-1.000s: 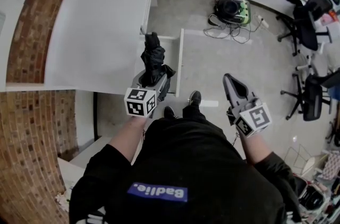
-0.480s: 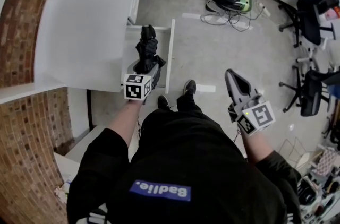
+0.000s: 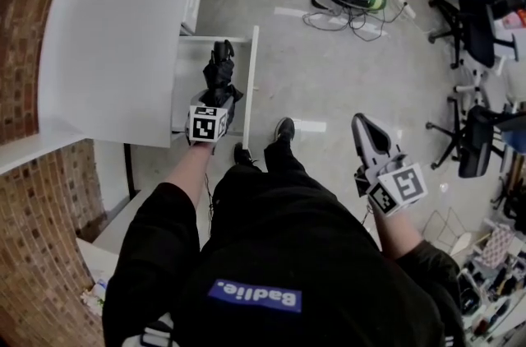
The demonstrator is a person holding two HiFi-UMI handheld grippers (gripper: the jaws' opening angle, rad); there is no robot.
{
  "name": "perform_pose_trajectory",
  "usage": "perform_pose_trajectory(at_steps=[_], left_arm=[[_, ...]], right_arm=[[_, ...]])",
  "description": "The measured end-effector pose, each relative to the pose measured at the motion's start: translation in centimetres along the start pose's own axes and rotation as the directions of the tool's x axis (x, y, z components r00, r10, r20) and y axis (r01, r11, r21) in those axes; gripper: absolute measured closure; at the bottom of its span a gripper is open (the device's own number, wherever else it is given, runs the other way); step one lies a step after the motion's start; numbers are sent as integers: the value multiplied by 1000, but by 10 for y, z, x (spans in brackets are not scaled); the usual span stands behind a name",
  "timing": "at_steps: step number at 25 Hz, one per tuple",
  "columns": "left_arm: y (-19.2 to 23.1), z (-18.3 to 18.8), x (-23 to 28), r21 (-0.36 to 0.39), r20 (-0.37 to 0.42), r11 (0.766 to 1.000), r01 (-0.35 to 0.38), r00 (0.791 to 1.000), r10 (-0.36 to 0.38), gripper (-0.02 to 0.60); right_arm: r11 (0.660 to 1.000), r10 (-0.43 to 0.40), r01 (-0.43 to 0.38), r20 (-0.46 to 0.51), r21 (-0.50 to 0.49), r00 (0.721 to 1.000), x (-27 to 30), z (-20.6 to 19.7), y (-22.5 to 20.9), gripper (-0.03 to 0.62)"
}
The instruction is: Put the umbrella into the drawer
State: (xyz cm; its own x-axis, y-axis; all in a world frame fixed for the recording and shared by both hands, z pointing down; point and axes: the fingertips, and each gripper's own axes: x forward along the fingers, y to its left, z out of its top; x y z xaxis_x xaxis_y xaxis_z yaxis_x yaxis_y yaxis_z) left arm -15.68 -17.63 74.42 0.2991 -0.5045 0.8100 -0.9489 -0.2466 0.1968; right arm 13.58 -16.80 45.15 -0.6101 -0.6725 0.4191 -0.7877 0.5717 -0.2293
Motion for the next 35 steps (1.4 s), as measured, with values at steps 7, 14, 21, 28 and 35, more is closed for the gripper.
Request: perform_pose_trajectory(at_steps=[7, 14, 21, 28, 35], left_arm=[[3, -22, 35, -3, -79, 1000, -10, 997, 9, 331], [8, -38, 65, -13, -144, 1000, -21, 989, 18, 331], [14, -53, 92, -32, -195, 999, -35, 980, 28, 331], [9, -71, 111, -25, -273, 999, -30, 962, 22, 330], [10, -83, 122, -26, -305, 999, -43, 952, 33, 324]], right_arm=[[1000, -25, 26, -36, 11, 999, -8, -10, -10, 565], [998, -61, 63, -67, 20, 996, -21, -20, -25, 565], [995, -92, 95, -93, 28, 991, -27, -27, -34, 565], [995, -89, 93, -103, 29, 991, -25, -30, -34, 565], [995, -95, 98, -111, 28, 989, -26, -32, -33, 565]])
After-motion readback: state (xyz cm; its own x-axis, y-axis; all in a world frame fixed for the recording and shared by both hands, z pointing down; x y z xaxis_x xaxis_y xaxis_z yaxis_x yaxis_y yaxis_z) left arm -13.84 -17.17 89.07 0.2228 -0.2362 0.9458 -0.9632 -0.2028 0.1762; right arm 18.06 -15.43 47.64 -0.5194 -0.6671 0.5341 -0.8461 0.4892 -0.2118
